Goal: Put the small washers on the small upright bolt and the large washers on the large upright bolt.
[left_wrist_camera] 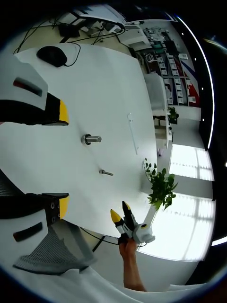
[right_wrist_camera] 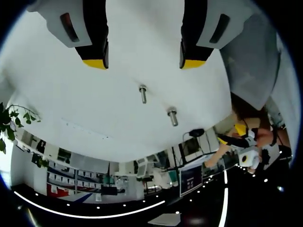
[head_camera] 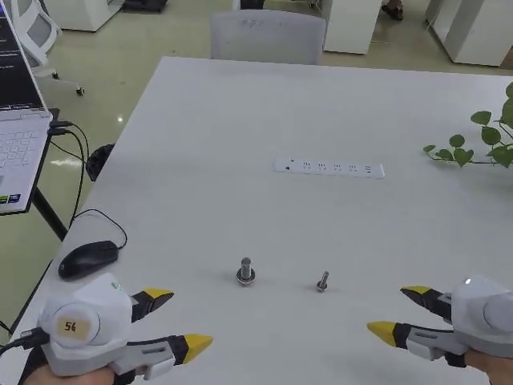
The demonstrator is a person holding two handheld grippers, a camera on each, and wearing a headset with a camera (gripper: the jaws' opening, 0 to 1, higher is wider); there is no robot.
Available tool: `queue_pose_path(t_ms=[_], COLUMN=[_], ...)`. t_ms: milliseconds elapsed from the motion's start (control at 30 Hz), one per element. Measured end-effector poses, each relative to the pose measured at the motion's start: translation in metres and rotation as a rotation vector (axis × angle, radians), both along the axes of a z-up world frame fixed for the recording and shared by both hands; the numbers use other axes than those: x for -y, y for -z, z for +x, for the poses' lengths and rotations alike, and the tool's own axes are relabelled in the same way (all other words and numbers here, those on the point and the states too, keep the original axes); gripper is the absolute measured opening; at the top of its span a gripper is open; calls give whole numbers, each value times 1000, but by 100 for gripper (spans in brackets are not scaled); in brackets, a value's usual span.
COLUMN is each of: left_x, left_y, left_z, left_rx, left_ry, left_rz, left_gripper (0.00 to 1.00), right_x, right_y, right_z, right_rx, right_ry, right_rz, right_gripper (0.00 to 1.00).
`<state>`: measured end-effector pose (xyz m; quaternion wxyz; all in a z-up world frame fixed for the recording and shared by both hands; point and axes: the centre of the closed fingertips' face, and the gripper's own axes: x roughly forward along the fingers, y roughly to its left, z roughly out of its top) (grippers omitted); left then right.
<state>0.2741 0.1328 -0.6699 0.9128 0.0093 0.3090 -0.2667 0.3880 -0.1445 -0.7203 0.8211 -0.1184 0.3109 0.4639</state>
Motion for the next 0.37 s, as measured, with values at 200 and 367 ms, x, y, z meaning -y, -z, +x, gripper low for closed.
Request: queue_pose_path(t_ms=[200, 367], left_x=[2, 2], left_y=[1, 1], left_z=[0, 1], left_rx=[-1, 0], left_ry=[4, 3], left_rz=[-2, -1], left_gripper=[57, 57], right_x=[6, 6], right_y=[3, 4], right_z=[-7, -10], right_rx=[-5, -5], right_ry=[11, 9], right_rz=[1, 0], right_gripper=[64, 64])
